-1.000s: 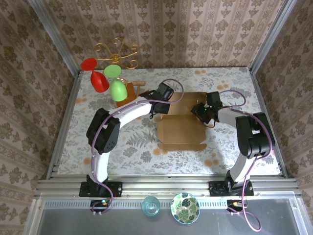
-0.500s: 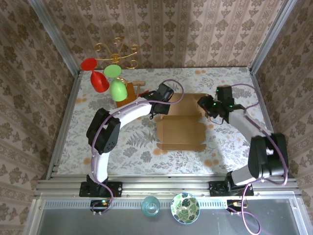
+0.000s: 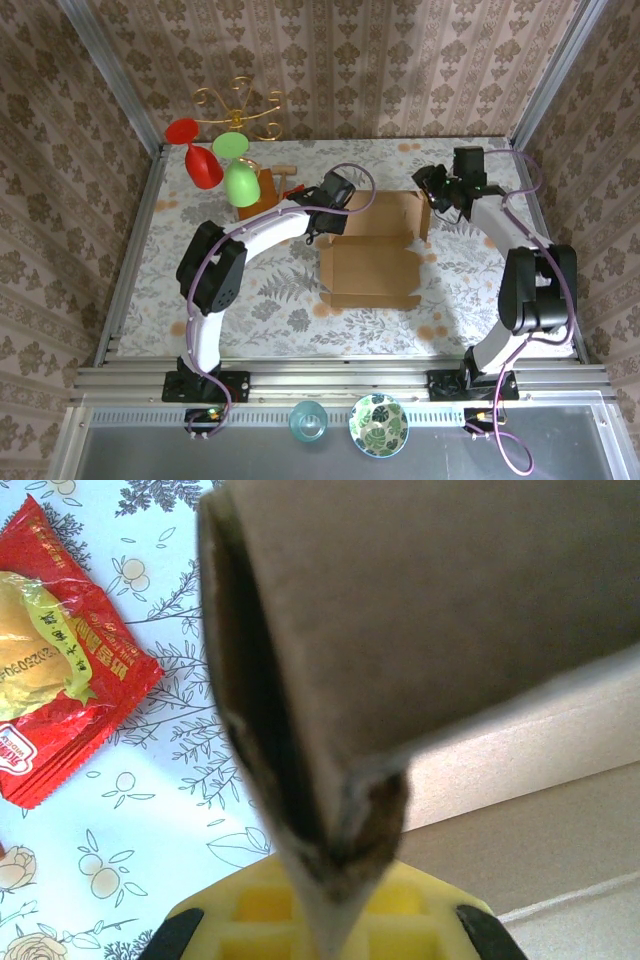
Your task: Fold the paper box
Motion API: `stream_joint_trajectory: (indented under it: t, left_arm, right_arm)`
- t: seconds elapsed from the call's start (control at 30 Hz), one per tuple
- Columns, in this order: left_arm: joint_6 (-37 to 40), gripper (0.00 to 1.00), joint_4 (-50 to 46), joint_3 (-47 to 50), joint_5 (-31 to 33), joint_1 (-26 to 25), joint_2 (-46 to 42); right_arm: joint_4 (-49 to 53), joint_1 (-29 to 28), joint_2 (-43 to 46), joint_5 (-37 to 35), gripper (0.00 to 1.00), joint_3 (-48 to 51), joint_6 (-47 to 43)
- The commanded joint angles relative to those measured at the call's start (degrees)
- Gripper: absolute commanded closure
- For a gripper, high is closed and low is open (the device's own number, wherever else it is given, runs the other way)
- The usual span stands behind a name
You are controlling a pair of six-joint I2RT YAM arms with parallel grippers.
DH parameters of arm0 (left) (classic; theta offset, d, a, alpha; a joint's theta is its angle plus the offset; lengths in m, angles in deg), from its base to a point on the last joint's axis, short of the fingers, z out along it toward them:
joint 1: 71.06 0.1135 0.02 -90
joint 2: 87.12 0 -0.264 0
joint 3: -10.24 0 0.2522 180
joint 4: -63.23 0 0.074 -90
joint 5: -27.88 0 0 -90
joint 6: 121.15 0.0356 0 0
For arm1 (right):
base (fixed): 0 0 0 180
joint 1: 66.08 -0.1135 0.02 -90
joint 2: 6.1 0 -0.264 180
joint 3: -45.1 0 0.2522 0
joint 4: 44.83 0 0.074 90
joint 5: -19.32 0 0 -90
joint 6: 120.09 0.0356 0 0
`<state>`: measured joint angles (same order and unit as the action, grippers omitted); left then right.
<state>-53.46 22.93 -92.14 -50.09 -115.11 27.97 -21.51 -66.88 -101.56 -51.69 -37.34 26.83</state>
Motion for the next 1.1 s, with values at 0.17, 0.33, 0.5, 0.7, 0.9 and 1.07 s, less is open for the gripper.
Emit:
stream_joint_trajectory:
  t: [0.17, 0.33, 0.5, 0.7, 0.9, 1.07]
  left_arm:
    - [0.9, 1.0, -0.7, 0.7, 1.5, 0.0, -1.6]
    - [1.0, 1.0, -0.9, 0.3, 1.3, -0.1, -1.4]
    - [1.3, 1.0, -0.8, 0.2, 1.2, 0.0, -1.4]
    - [2.7, 1.0, 0.7, 2.0, -0.7, 0.9, -2.4]
    - [4.2, 1.0, 1.0, 2.4, -6.4, 2.8, -3.6]
    - [4.9, 1.0, 1.6, 3.1, -7.2, 3.0, -3.9]
  right_arm:
    - [1.9, -3.2, -0.6, 1.8, 0.56, 0.9, 2.0]
    - [3.7, -3.7, 0.9, 0.5, 0.56, 1.5, 0.8]
    - [2.8, -4.0, 0.7, 2.2, 0.56, 1.7, 1.4]
    - [5.7, -1.0, 7.2, 1.0, 0.53, 2.1, -4.4]
    - [1.8, 8.3, 20.0, 0.6, 0.55, 11.3, -10.3]
    - [-7.3, 15.4, 17.6, 4.1, 0.75, 22.9, -10.2]
